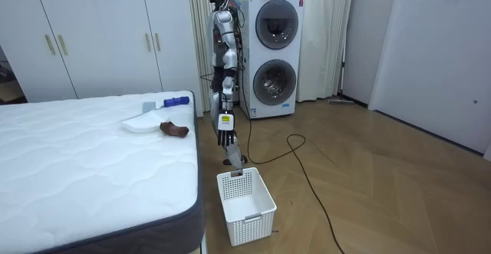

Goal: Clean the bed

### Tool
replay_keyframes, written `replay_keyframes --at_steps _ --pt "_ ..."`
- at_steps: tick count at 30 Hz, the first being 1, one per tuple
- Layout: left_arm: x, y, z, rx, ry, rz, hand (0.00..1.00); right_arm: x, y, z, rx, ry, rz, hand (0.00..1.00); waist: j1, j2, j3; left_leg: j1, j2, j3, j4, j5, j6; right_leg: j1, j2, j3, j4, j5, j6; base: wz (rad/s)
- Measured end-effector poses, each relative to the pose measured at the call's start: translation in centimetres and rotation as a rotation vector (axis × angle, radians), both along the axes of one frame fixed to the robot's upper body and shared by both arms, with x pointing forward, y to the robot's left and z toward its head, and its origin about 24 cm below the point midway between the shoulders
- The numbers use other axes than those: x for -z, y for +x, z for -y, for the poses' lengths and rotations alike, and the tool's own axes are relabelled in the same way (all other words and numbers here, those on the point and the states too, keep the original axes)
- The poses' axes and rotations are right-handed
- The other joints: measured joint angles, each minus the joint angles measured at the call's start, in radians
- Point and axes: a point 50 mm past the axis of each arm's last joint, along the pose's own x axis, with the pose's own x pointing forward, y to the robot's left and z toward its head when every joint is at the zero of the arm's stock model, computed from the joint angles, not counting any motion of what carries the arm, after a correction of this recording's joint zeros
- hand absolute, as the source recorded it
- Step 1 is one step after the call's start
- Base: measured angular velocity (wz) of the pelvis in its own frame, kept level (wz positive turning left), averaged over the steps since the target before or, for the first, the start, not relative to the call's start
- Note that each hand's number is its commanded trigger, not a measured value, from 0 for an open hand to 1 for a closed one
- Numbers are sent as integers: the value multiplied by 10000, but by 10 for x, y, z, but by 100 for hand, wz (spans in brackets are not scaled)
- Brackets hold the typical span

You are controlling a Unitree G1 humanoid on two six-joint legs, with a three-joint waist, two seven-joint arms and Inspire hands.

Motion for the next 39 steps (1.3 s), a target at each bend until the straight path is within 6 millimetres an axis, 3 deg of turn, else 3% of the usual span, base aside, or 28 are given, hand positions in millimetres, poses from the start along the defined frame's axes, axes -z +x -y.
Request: replay_keyframes --at_steps 15,28,29,30,35,37,39 --pt "-1 -1 -2 -14 315 63 0 0 0 1 39 -259 100 0 3 27 -5 -9 0 -2 -5 0 0 26 3 -8 29 0 0 0" --pt "-6 14 -11 -242 1598 1320 0 -1 11 1 769 -270 918 0 6 -108 -17 -121 0 -5 17 0 0 -52 0 -25 26 0 0 0" --pt "-8 18 -13 -350 1838 1634 0 -2 12 1 858 -263 1087 0 1 -161 -49 -167 -1 -22 32 1 1 -42 -1 -45 23 0 0 3" --pt "-10 24 -15 -491 2120 2042 0 -2 13 1 951 -268 1237 0 0 -152 -12 -175 -3 -34 34 1 0 -65 0 -50 6 1 -1 0" --pt "-23 50 -22 -1014 3165 3929 0 -3 18 0 1049 -200 1801 0 -19 -181 -51 -195 -22 -147 17 2 1 -73 -2 -138 1 2 -1 5" --pt "-34 70 -25 -1214 3569 5252 0 -3 20 0 1143 -168 2015 0 -6 -203 -1 -193 -22 -204 21 6 -4 14 -1 -225 -11 2 -1 11" --pt "-42 83 -26 -1223 3765 6102 0 -4 25 0 1150 -146 2279 0 -5 -228 -3 -195 -22 -233 23 6 -3 -5 -2 -264 -11 2 0 3"
